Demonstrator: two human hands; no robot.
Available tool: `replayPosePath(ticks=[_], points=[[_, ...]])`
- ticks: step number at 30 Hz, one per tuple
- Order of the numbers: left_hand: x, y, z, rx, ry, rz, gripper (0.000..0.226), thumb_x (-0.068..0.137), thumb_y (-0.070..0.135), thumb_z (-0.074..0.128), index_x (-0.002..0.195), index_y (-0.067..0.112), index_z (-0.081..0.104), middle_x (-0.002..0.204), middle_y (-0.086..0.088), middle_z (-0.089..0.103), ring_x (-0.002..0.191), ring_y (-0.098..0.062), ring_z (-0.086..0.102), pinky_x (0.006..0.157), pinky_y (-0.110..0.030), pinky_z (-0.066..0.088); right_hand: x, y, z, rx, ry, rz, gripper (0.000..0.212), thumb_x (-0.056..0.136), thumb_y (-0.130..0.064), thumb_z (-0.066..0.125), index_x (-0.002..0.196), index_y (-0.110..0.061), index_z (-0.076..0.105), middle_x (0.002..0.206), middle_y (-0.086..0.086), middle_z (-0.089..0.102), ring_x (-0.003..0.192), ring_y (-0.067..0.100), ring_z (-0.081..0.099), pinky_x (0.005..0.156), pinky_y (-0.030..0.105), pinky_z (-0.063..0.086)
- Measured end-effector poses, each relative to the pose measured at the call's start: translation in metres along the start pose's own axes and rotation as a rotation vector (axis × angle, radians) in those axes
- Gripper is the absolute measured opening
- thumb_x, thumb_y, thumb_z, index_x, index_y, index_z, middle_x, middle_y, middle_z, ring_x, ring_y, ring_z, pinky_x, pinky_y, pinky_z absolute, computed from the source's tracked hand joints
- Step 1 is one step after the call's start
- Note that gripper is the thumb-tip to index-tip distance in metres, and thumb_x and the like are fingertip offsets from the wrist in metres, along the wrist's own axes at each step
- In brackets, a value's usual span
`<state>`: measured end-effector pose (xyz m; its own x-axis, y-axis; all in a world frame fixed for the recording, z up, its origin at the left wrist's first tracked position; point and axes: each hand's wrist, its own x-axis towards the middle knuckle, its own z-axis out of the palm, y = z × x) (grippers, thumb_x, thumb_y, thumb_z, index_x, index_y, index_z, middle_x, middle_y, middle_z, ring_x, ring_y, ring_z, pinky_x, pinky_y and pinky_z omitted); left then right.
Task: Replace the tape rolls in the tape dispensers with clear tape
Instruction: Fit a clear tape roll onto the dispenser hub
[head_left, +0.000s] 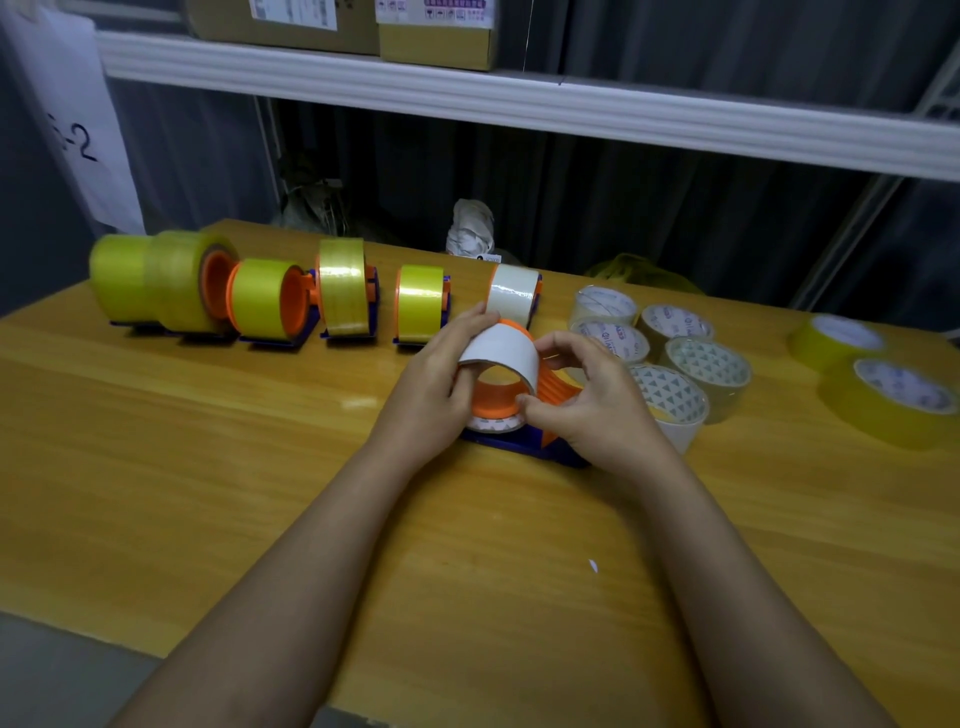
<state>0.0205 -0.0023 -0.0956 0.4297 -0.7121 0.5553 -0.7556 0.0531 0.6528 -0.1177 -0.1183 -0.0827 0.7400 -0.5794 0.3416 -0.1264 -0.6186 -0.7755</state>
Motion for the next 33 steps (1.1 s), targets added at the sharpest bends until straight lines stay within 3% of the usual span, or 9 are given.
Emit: replayPosePath(ticks=[4,7,11,16,22,25,33], points=[[0.0005,-0.0007,-0.0024,0.029,0.041,0.011,0.054,0.090,-0.009,0.045,0.137,0.018,0.048,0.148,-0.001,0.041,0.138,-0.011,0.034,0.103,-0.002,0.024,-0.0021,-0.0049,0.0038,-0.012,0.019,-0.010,0.046,0.075,-0.025,0.077,0.116,-0.030,0.056,0.115,-0.012,0.053,0.107,0.006,0.053,0.090,0.041,0.052],[0.0009,-0.0003,-0.0036,0.027,0.050,0.004,0.056,0.090,-0.008,0.046,0.138,0.020,0.045,0.149,0.000,0.040,0.137,-0.009,0.032,0.101,0.000,0.022,-0.0028,-0.0071,0.0041,0.053,-0.012,0.008,0.046,0.081,-0.022,0.073,0.122,-0.030,0.053,0.122,-0.007,0.051,0.096,0.014,0.063,0.081,0.034,0.057],[0.0023,0.0000,-0.0048,0.051,0.026,0.010,0.054,0.093,-0.005,0.044,0.140,0.021,0.043,0.151,0.000,0.036,0.139,-0.008,0.029,0.102,0.000,0.020,-0.0041,-0.0074,0.0037,0.018,-0.056,-0.008,0.054,0.082,-0.023,0.074,0.129,-0.032,0.048,0.129,-0.008,0.046,0.115,0.008,0.051,0.091,0.028,0.054],[0.0007,0.0015,-0.0048,0.069,-0.001,0.022,0.053,0.094,-0.003,0.043,0.141,0.022,0.042,0.151,0.001,0.035,0.140,-0.009,0.028,0.100,-0.001,0.020,-0.0057,-0.0074,0.0003,0.078,-0.034,0.037,0.052,0.081,-0.022,0.076,0.127,-0.027,0.053,0.128,-0.008,0.051,0.118,0.006,0.051,0.095,0.024,0.050],[-0.0007,0.0048,-0.0030,0.135,0.036,0.040,0.056,0.091,-0.005,0.046,0.141,0.020,0.043,0.151,0.001,0.036,0.138,-0.014,0.034,0.098,-0.022,0.033,-0.0059,-0.0077,0.0057,0.085,-0.031,0.038,0.048,0.084,-0.018,0.073,0.126,-0.025,0.052,0.129,-0.003,0.047,0.112,0.012,0.057,0.090,0.029,0.055],[-0.0009,0.0058,-0.0030,0.156,0.066,0.049,0.057,0.088,-0.007,0.047,0.139,0.019,0.045,0.149,0.001,0.039,0.136,-0.016,0.037,0.097,-0.024,0.035,-0.0056,-0.0093,0.0063,0.084,-0.028,0.021,0.046,0.085,-0.015,0.071,0.126,-0.022,0.052,0.127,-0.002,0.047,0.112,0.011,0.056,0.089,0.026,0.055],[-0.0020,0.0043,-0.0040,0.159,0.118,0.058,0.053,0.085,-0.001,0.049,0.135,0.017,0.051,0.144,0.001,0.046,0.131,-0.017,0.045,0.093,-0.031,0.046,-0.0052,-0.0103,0.0091,0.069,-0.044,0.009,0.043,0.089,-0.015,0.065,0.128,-0.024,0.050,0.128,-0.002,0.048,0.110,0.016,0.060,0.088,0.032,0.057]])
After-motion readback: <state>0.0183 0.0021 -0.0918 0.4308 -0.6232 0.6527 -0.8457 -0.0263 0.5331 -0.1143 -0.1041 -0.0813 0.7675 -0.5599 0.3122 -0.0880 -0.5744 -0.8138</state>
